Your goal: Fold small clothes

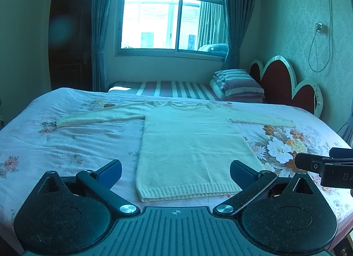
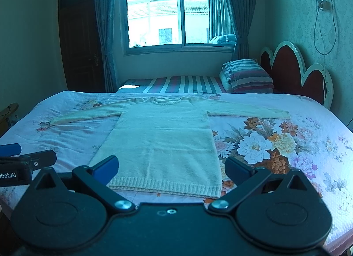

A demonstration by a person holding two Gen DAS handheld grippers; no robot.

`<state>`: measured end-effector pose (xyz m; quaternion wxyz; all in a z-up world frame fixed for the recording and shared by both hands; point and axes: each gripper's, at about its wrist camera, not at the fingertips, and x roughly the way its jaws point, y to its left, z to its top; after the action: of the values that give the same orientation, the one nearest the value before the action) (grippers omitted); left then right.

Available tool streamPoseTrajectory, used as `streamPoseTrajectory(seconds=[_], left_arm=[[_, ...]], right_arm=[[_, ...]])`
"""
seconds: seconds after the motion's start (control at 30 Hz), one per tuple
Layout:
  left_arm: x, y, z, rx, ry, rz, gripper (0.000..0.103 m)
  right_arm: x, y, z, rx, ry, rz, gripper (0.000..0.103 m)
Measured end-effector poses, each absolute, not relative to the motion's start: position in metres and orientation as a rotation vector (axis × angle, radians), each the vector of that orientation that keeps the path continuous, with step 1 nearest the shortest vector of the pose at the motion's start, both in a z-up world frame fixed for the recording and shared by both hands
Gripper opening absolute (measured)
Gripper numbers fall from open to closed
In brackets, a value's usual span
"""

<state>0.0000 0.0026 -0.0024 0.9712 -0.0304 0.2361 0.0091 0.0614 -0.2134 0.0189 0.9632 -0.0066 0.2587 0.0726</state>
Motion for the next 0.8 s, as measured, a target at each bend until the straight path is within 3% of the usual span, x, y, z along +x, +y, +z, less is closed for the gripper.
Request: streamPoseTrajectory(seconds=[0.8], left_arm=[[-0.0023, 0.0017, -0.0005, -0.061, 0.476, 0.024, 0.103]], right_arm=[[0.0610, -0.2057, 0.0207, -0.022, 0.521, 0.153, 0.103]])
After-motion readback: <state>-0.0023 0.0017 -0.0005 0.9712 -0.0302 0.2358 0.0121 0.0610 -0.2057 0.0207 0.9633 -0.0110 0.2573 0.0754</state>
